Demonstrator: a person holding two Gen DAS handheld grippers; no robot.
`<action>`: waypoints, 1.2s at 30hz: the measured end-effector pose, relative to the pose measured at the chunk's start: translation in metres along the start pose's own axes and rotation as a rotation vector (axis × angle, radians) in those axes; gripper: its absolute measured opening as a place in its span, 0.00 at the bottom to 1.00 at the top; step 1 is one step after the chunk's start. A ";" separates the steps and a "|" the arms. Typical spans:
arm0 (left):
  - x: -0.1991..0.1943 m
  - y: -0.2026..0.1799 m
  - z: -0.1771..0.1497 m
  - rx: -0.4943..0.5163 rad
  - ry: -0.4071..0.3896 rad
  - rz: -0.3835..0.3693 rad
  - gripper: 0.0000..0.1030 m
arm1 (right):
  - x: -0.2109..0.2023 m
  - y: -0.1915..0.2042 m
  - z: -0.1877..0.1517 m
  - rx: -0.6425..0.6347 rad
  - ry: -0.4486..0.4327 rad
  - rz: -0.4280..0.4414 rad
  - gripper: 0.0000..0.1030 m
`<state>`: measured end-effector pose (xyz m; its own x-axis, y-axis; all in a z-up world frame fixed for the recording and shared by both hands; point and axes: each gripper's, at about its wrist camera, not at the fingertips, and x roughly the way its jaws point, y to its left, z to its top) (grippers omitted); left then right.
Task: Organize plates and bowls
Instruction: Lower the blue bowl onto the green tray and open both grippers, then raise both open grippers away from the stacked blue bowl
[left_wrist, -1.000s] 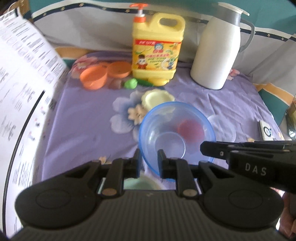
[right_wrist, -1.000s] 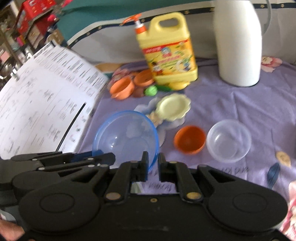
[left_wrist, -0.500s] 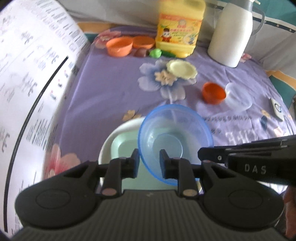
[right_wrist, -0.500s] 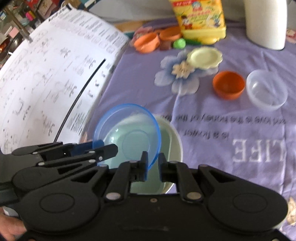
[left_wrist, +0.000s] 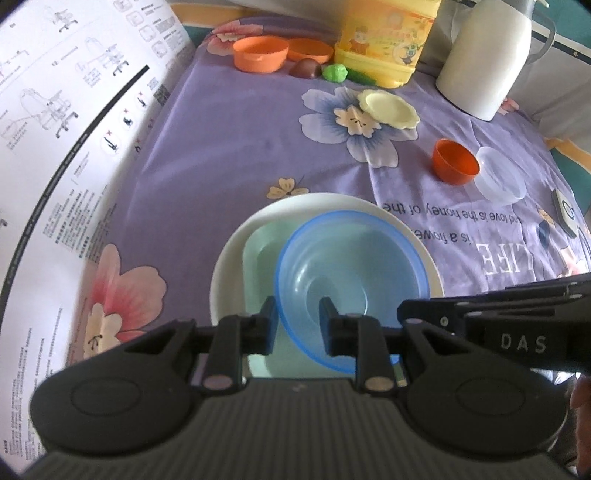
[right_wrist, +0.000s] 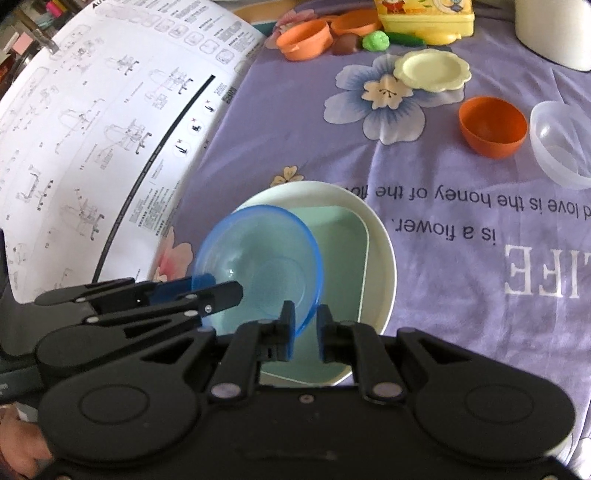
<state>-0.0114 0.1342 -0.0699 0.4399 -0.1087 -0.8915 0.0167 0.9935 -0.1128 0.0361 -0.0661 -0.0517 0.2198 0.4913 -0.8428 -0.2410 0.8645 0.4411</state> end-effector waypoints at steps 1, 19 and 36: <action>0.001 0.000 0.000 -0.001 0.001 -0.003 0.22 | 0.001 0.000 0.000 0.002 0.003 -0.002 0.12; -0.005 0.016 -0.001 -0.020 -0.061 0.095 0.90 | -0.007 0.005 0.000 -0.076 -0.054 -0.069 0.71; -0.025 0.008 0.004 -0.039 -0.108 0.121 1.00 | -0.041 -0.009 -0.010 -0.086 -0.158 -0.102 1.00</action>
<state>-0.0189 0.1453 -0.0468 0.5307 0.0181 -0.8474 -0.0762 0.9967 -0.0265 0.0199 -0.0949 -0.0244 0.3912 0.4184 -0.8197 -0.2881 0.9016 0.3227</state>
